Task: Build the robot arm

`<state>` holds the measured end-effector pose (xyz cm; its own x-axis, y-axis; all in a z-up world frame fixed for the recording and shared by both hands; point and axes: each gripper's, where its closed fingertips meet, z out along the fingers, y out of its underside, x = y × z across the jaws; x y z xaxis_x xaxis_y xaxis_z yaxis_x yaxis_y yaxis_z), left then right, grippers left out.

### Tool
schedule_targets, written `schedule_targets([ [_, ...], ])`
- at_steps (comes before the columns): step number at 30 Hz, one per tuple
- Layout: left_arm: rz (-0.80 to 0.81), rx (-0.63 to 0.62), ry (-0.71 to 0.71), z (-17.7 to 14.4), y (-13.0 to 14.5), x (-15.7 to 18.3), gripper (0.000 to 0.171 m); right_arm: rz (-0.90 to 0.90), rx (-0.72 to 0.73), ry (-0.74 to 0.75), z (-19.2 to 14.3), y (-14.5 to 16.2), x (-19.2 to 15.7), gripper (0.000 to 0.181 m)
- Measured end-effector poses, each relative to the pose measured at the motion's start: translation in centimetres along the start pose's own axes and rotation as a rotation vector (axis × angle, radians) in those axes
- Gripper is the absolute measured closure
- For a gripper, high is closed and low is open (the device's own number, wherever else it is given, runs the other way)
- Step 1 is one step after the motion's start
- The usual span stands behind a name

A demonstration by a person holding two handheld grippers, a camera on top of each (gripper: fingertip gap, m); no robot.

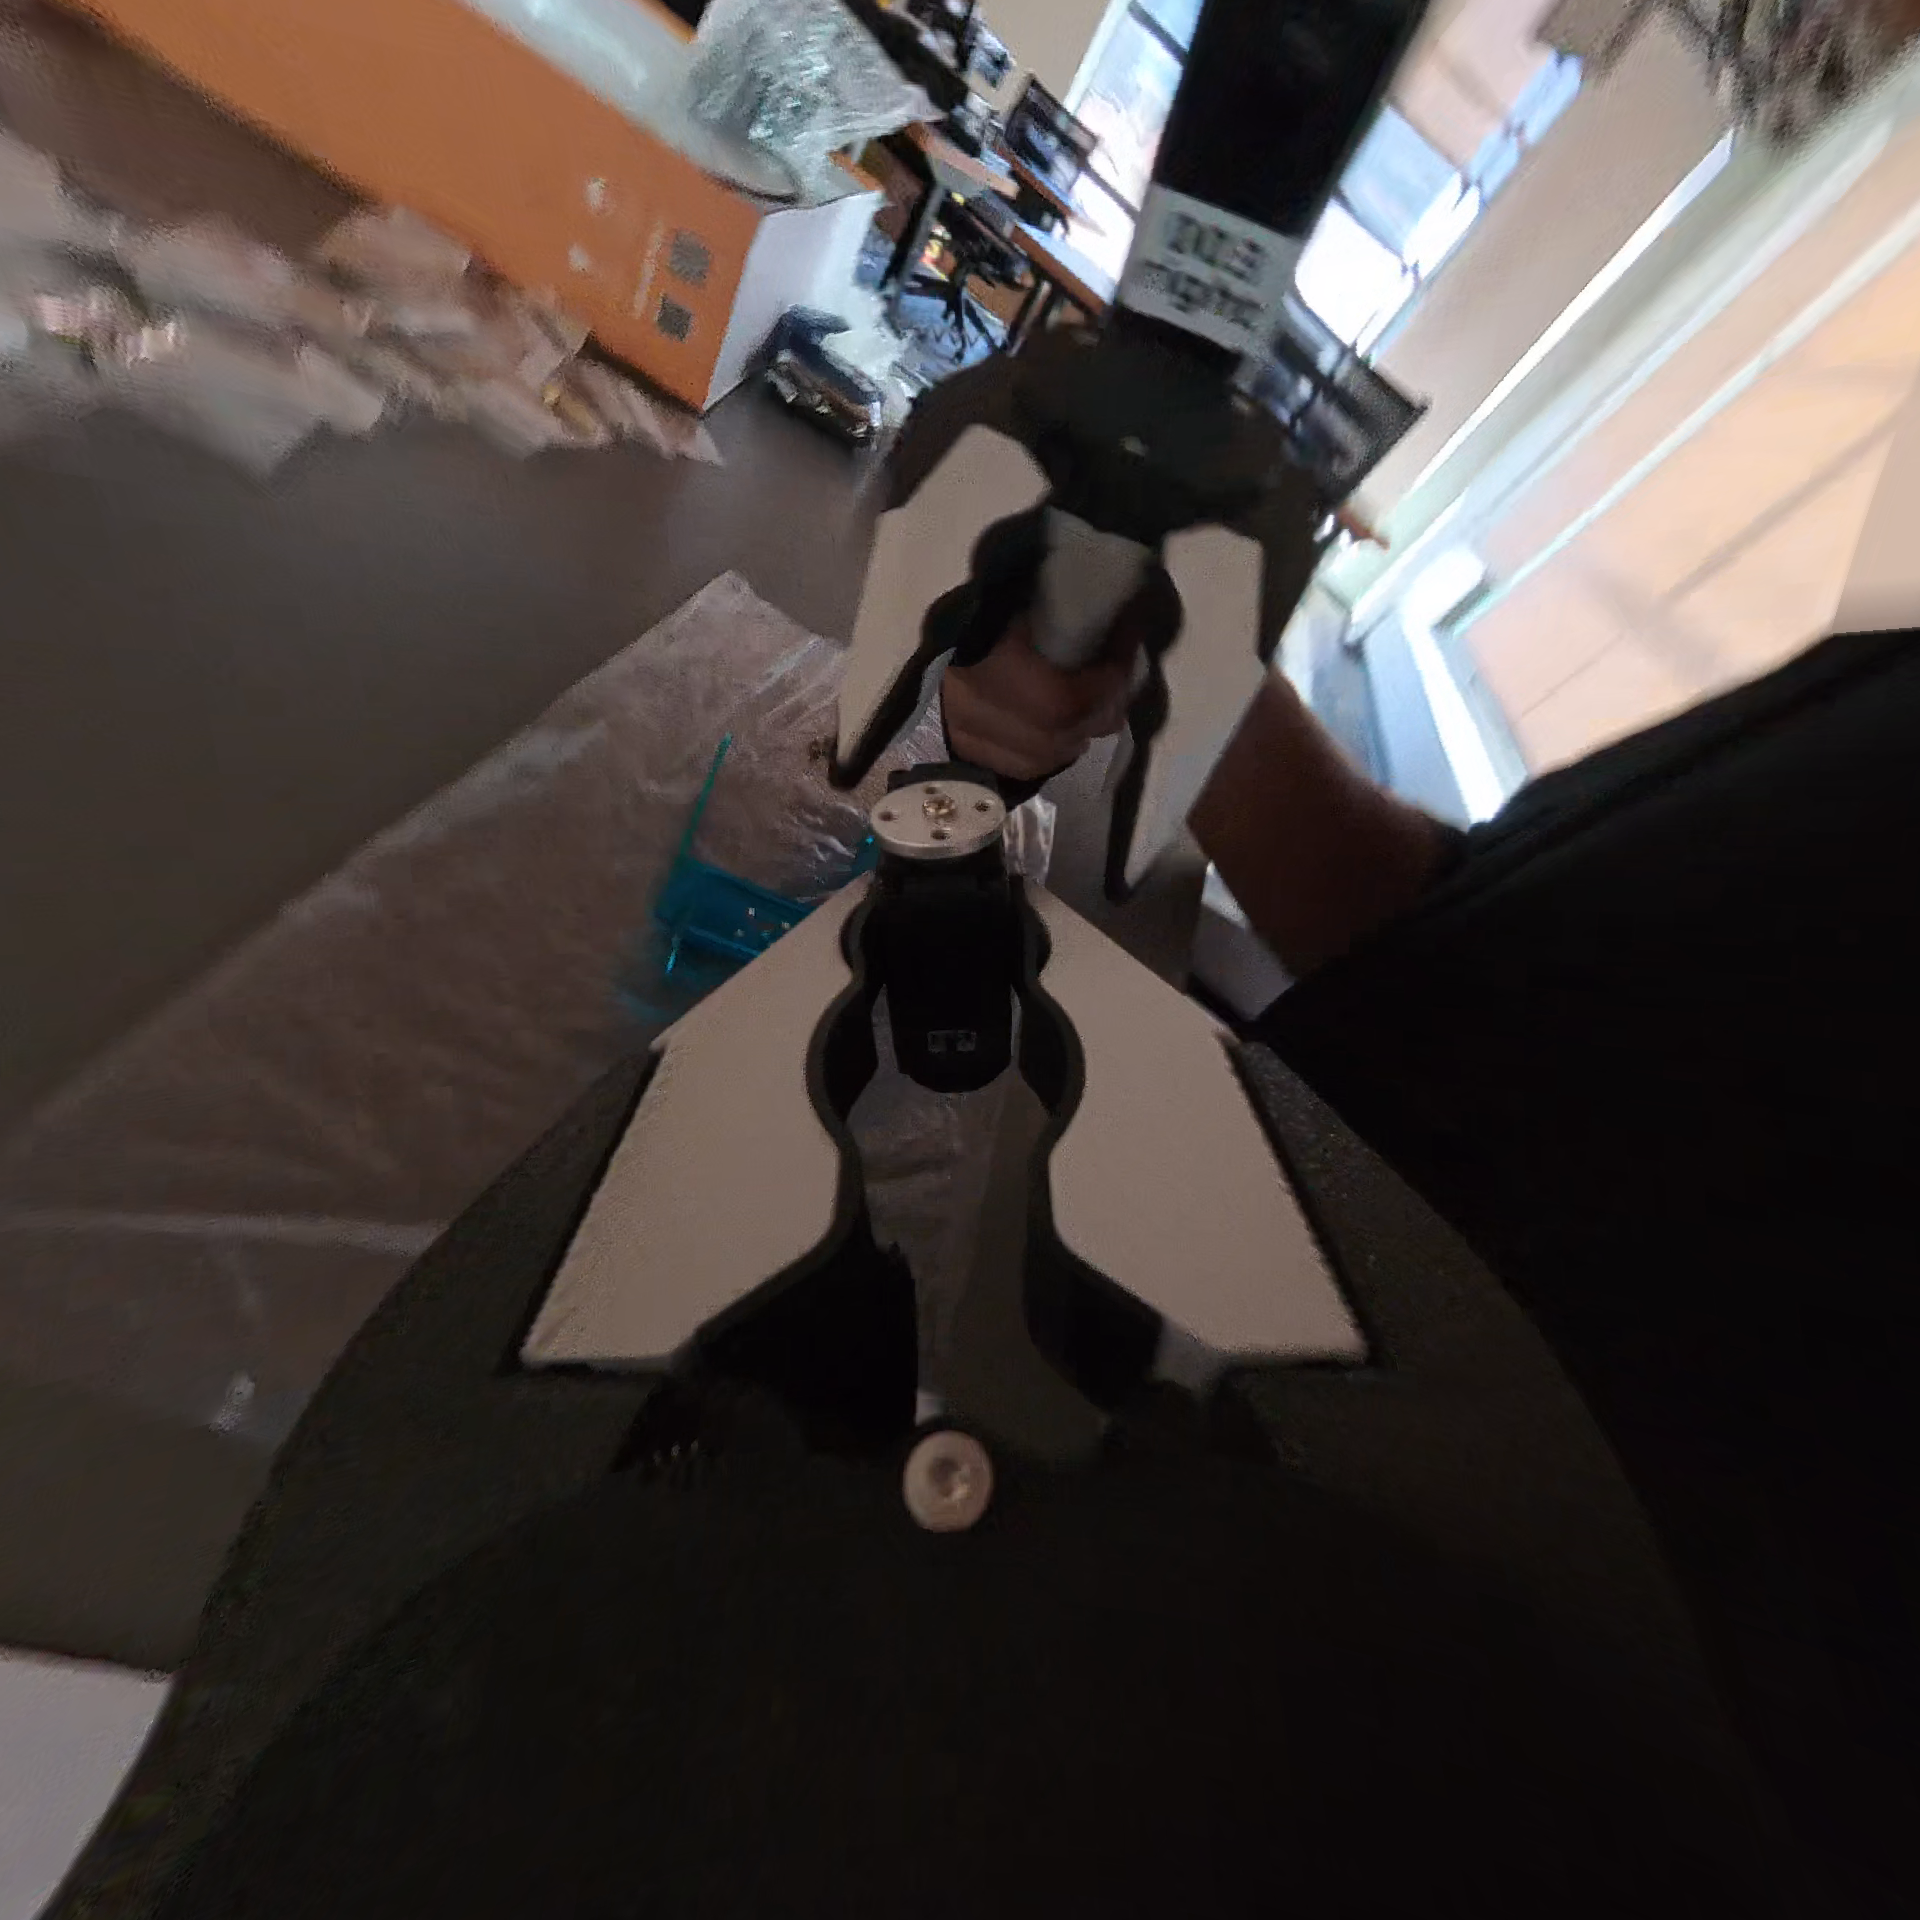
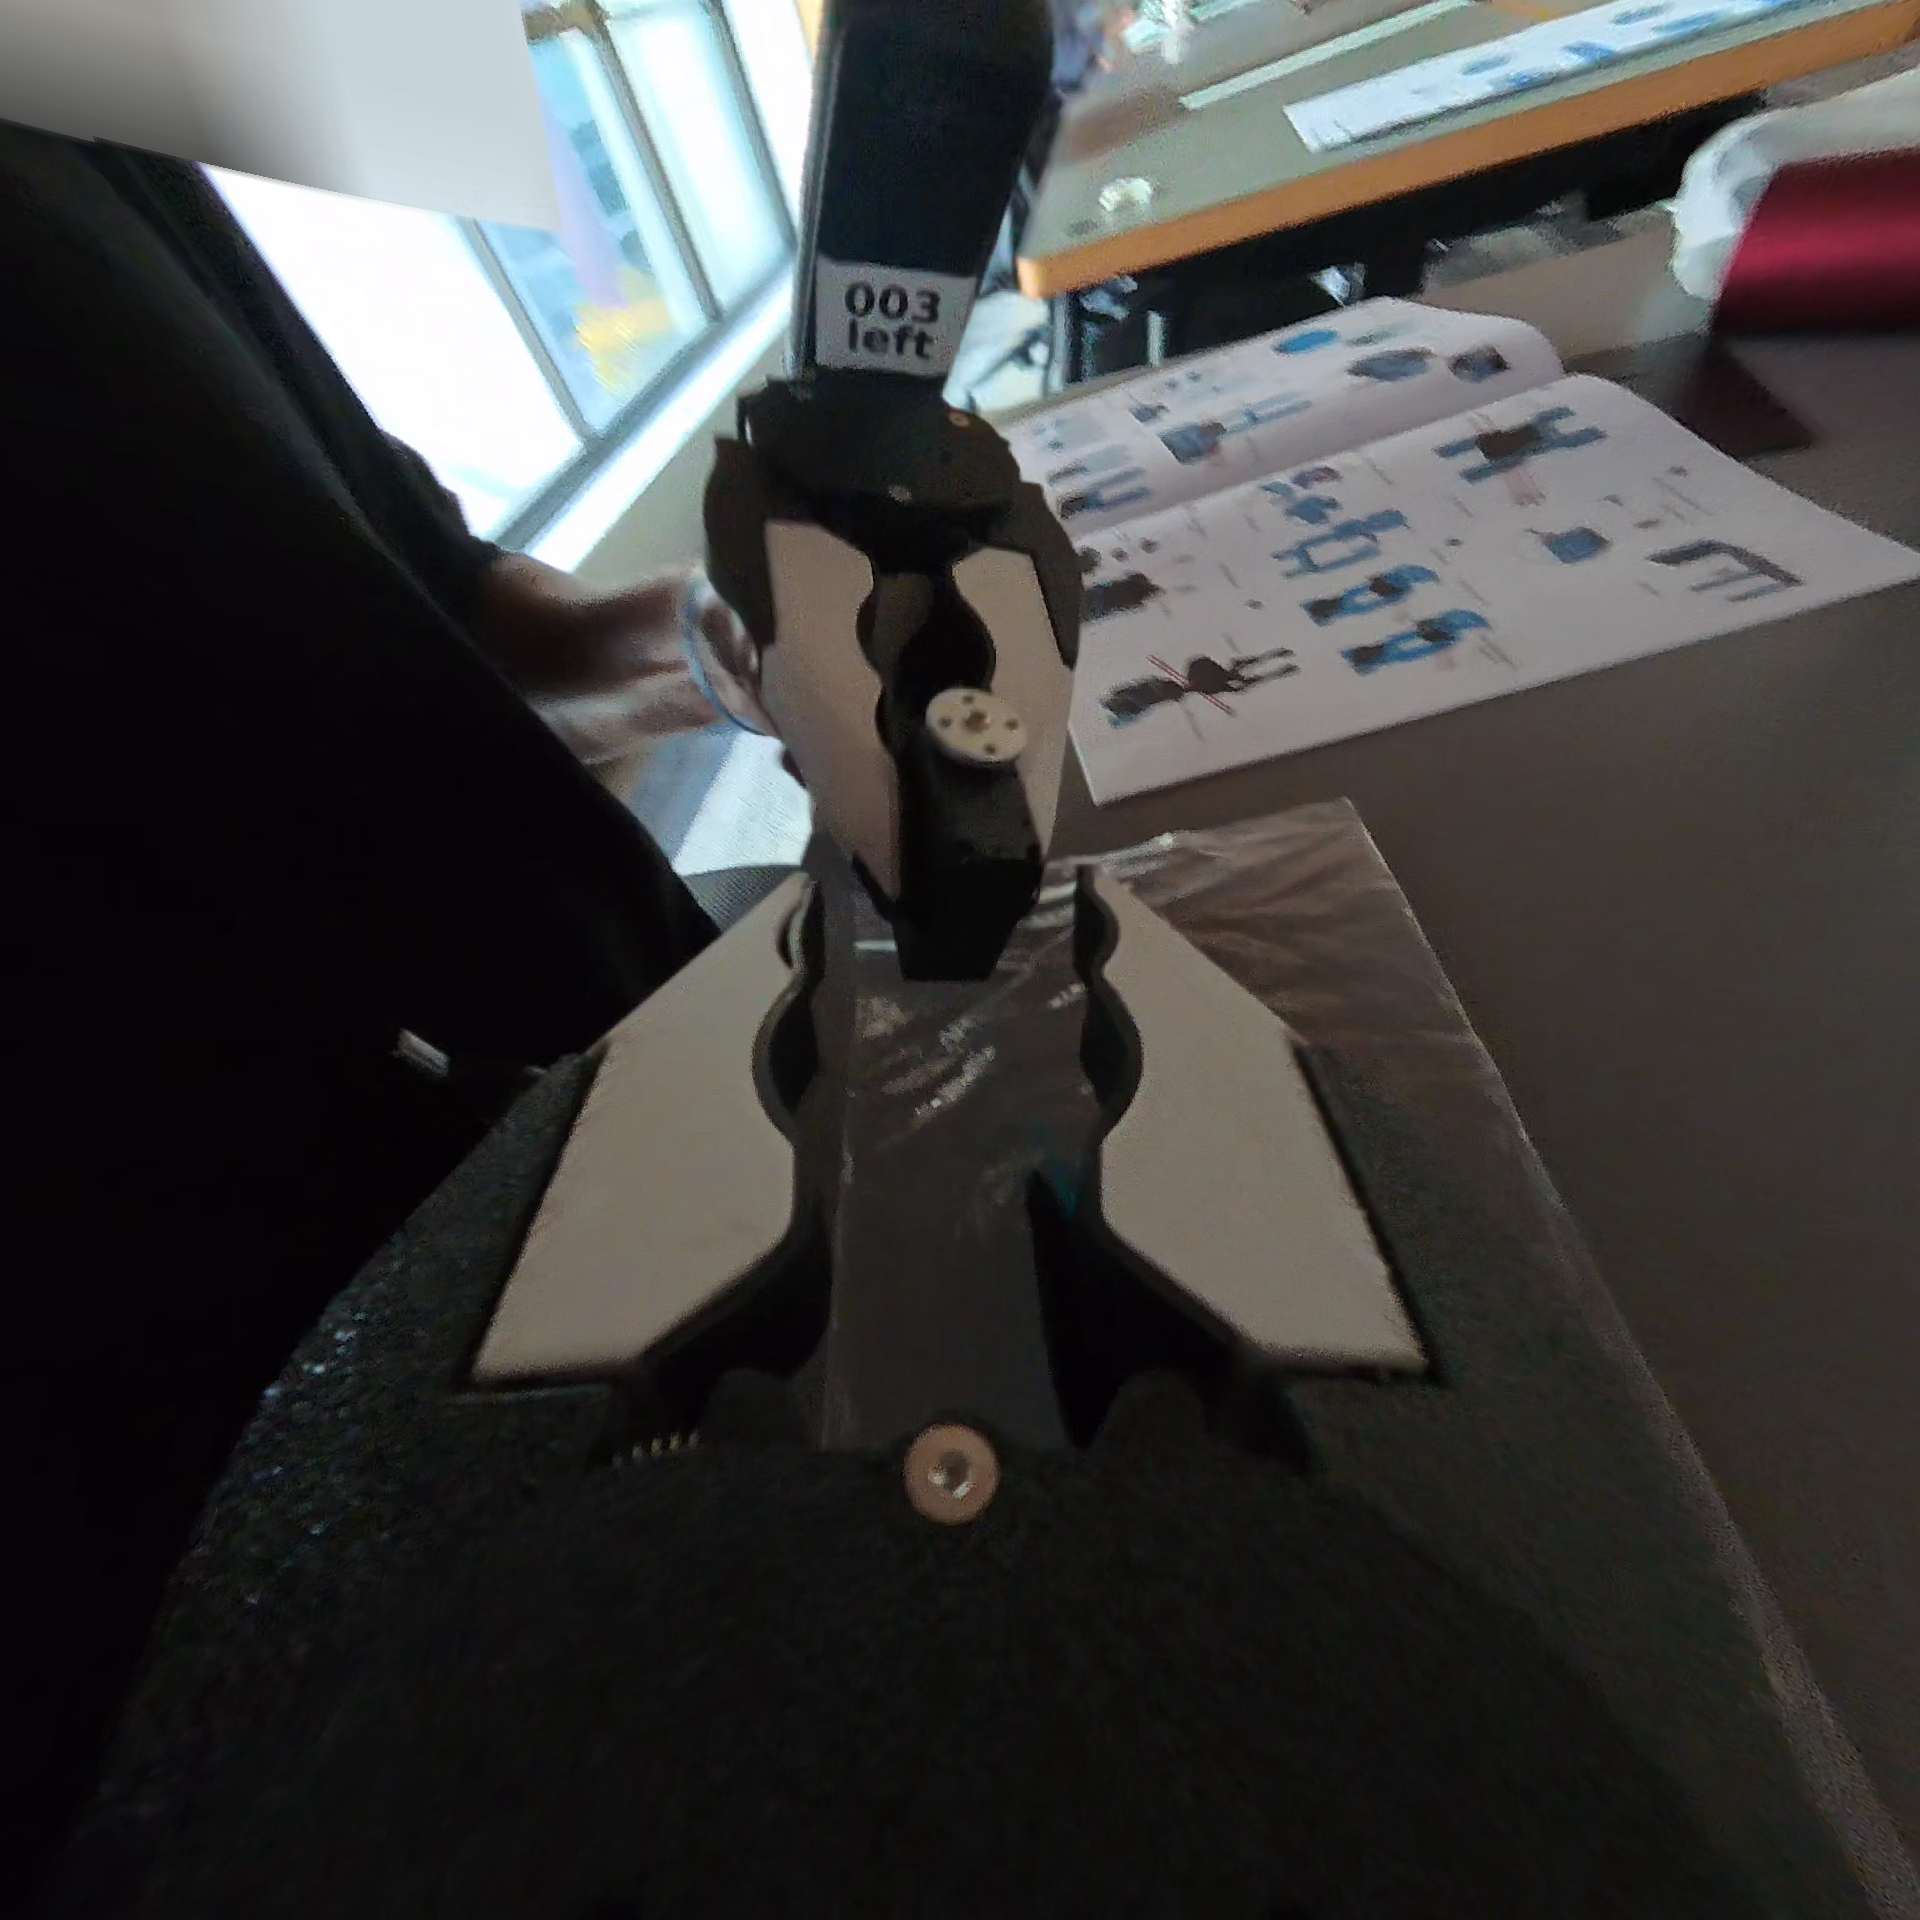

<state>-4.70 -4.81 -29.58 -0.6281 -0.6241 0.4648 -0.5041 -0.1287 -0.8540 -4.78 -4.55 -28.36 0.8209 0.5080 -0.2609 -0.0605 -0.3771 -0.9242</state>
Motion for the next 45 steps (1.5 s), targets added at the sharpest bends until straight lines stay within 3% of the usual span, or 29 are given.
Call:
schedule_targets([
  [4,0.288,-0.023,-0.019,-0.1,-0.3,0.5,0.151,-0.091,-0.043,-0.030,0.7,0.0,-0.2,0.151],
  [10,0.443,-0.130,-0.099,0.1,0.8,-1.6,0.150,-0.252,-0.187,0.048,1.6,0.9,1.5,0.161],
  [13,0.362,-0.204,-0.183,-0.6,1.8,-3.7,0.146,-0.426,-0.296,0.156,2.2,1.9,3.2,0.162],
  [19,0.178,-0.157,-0.160,-3.1,2.7,-4.0,0.132,-0.844,-0.508,0.282,4.1,4.5,4.1,0.162],
  [25,0.207,-0.210,-0.183,-3.0,4.5,-3.6,0.138,-1.092,-0.559,0.304,4.6,5.1,3.8,0.161],
  [34,0.424,-0.382,-0.385,-1.2,6.4,-3.2,0.158,-1.040,-0.691,0.299,3.9,7.9,2.7,0.156],
  [39,0.431,-0.385,-0.428,-0.8,6.7,-3.1,0.161,-0.990,-0.692,0.332,3.9,8.0,2.4,0.156],
  [43,0.396,-0.353,-0.447,-0.9,6.6,-3.0,0.160,-0.717,-0.667,0.254,1.7,6.9,1.3,0.136],
  [45,0.359,-0.312,-0.448,-1.2,6.3,-2.8,0.153,-0.583,-0.691,0.254,-0.2,5.7,2.6,0.115],
])
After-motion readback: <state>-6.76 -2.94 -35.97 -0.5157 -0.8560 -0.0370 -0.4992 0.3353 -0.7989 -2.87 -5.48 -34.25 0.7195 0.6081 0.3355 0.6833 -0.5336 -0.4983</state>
